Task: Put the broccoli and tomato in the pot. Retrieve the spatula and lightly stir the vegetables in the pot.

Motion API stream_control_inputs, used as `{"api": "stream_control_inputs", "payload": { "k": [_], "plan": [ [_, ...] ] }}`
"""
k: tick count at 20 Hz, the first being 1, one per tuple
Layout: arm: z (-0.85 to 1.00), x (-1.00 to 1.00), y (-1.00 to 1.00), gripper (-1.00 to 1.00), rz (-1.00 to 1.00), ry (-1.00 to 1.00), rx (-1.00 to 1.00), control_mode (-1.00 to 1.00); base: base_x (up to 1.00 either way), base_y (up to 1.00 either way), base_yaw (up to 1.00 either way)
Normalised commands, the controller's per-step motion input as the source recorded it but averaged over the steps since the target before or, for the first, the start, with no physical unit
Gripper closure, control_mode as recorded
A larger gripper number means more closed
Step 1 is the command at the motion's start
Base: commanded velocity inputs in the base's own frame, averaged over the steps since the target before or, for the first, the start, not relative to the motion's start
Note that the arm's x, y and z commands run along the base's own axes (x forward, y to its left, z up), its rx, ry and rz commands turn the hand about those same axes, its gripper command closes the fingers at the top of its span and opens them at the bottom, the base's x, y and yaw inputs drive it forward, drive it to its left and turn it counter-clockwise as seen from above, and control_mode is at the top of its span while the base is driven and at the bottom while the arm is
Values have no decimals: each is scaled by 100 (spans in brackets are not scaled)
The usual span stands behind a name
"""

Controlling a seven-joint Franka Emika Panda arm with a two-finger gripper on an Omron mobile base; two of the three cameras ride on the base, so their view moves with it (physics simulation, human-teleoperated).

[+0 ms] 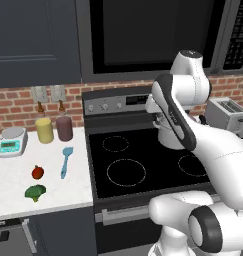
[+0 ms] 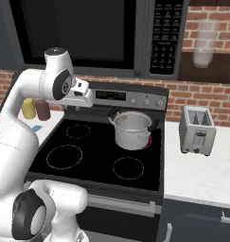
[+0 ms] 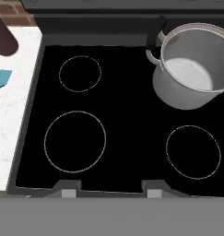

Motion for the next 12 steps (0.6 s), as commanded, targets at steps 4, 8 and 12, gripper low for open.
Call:
{"api": "stream_control_inputs", "payload": {
  "k": [4,8,12],
  "plan": [
    [0,-1,9,-100,0,0,0,-100,0,0,0],
    [0,0,0,-100,0,0,0,100,-8,16,0],
    [0,0,0,-100,0,0,0,100,-9,59,0]
  ]
}}
